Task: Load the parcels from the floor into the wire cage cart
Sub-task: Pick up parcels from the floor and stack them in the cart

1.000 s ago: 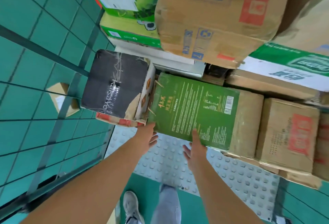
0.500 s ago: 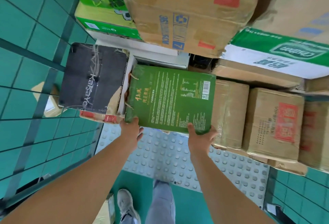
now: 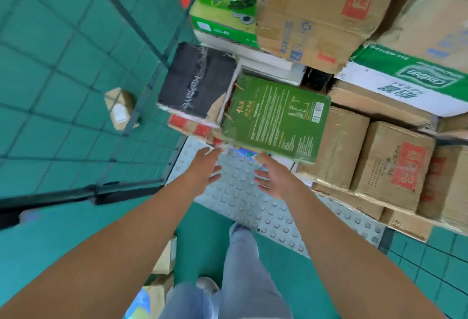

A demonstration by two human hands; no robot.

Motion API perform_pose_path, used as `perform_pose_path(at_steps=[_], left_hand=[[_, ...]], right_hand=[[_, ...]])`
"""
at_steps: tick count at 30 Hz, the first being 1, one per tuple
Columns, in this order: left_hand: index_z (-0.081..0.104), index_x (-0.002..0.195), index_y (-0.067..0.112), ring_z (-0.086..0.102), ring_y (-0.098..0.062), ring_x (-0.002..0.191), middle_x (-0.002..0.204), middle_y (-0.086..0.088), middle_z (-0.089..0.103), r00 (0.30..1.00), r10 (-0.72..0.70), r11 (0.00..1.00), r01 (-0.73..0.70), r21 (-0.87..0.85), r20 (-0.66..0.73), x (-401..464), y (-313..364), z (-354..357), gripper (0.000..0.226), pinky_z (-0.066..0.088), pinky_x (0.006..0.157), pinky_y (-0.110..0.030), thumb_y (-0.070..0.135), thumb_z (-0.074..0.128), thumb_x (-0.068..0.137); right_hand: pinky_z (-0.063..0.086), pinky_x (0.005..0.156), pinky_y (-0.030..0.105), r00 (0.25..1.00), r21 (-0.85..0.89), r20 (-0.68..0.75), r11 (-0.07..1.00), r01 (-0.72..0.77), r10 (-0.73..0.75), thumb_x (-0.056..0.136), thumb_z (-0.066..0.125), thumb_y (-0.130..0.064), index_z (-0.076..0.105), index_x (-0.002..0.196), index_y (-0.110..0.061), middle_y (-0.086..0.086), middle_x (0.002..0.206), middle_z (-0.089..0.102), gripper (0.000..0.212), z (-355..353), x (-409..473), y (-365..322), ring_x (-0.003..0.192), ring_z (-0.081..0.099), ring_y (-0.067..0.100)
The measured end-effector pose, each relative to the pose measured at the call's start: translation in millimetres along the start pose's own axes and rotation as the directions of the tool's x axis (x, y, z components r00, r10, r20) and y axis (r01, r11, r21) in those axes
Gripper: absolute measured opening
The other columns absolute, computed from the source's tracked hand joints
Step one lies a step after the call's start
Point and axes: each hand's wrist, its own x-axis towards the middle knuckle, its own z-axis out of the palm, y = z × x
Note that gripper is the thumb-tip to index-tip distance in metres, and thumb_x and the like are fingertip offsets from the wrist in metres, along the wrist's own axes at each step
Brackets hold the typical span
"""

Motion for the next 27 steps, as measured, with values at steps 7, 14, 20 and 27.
perform_pose_path(at_steps=[7,14,20,27], left_hand=[[0.057,0.123,0.029,0.064,-0.019,0.109,0.125,0.003,0.06,0.985,0.146,0.947,-0.167,-0.274,-0.096,-120,-64,-119,0.026,0.052,0.088,-0.033,0.045,0.059,0.102],[0.062,0.123,0.025,0.065,-0.018,0.103,0.123,0.002,0.065,0.956,0.132,0.804,-0.258,-0.535,-0.261,-236,-204,-223,0.031,0.052,0.08,-0.031,0.048,0.058,0.101],[0.064,0.129,0.02,0.067,-0.023,0.115,0.128,-0.001,0.068,0.904,0.075,0.596,-0.379,-0.708,-0.421,-313,-336,-276,0.042,0.053,0.104,-0.042,0.049,0.063,0.099],[0.067,0.124,0.022,0.069,-0.021,0.113,0.124,0.0,0.07,0.843,-0.026,0.405,-0.482,-0.777,-0.537,-368,-445,-310,0.042,0.056,0.098,-0.039,0.054,0.062,0.098]], right_hand=[[0.046,0.094,0.035,0.948,-0.354,0.275,0.9,0.255,-0.16,0.098,0.054,-0.062,0.056,0.132,-0.021,0.003,0.125,0.064,0.054,117,-108,45,0.11,0.06,0.02],[0.046,0.101,0.038,0.886,-0.608,0.442,0.68,0.41,-0.14,0.097,0.052,-0.064,0.057,0.136,-0.018,0.001,0.132,0.061,0.06,209,-193,157,0.126,0.056,0.022],[0.047,0.1,0.038,0.848,-0.714,0.527,0.513,0.476,-0.054,0.099,0.053,-0.06,0.062,0.122,-0.02,0.003,0.128,0.063,0.047,268,-250,279,0.12,0.058,0.023],[0.048,0.108,0.043,0.784,-0.741,0.621,0.319,0.591,-0.008,0.099,0.053,-0.059,0.064,0.118,-0.022,0.001,0.122,0.066,0.043,315,-291,392,0.114,0.061,0.017]])
